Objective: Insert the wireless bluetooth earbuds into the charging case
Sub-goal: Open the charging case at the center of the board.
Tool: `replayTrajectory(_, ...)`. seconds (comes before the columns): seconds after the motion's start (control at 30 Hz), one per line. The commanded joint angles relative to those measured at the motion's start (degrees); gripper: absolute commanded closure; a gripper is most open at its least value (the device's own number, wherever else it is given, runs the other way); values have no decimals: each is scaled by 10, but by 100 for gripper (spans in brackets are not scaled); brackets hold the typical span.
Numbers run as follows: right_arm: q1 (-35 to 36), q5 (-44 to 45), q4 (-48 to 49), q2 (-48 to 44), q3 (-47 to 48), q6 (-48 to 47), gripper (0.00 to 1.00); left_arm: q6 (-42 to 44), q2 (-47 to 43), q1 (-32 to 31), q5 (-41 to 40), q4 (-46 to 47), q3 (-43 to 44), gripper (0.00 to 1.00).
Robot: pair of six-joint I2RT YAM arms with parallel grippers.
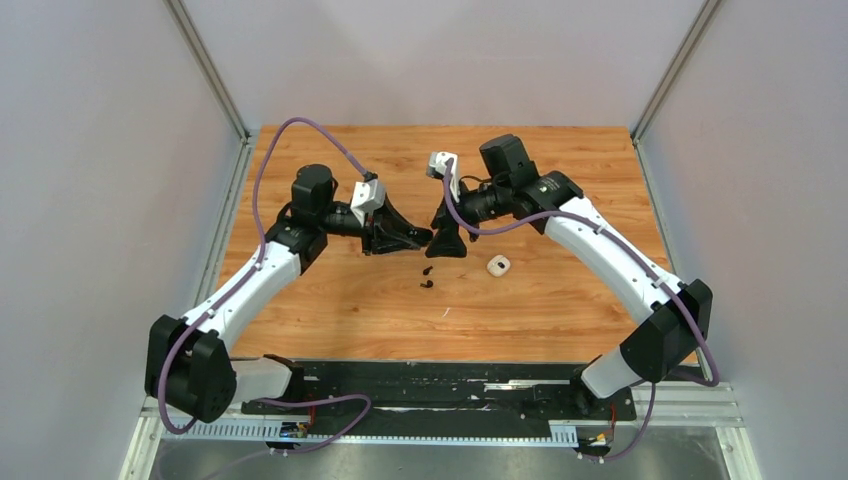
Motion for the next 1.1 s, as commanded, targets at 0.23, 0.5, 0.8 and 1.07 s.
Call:
replayTrajectory(0.23, -58, 13, 70, 6, 24, 93, 37, 125, -15, -11, 0, -110, 24, 100)
replayTrajectory(0.5, -62, -120, 74, -28, -3, 27, 24, 55, -5, -12, -7, -45, 9, 100)
replayTrajectory(0.8, -37, -110, 64, 3, -4, -8, 23, -6, 4, -12, -5, 10, 12, 100)
replayTrajectory(1.07, -40, -60, 73, 36, 27, -17, 34, 11, 6, -12, 4, -19, 27, 100)
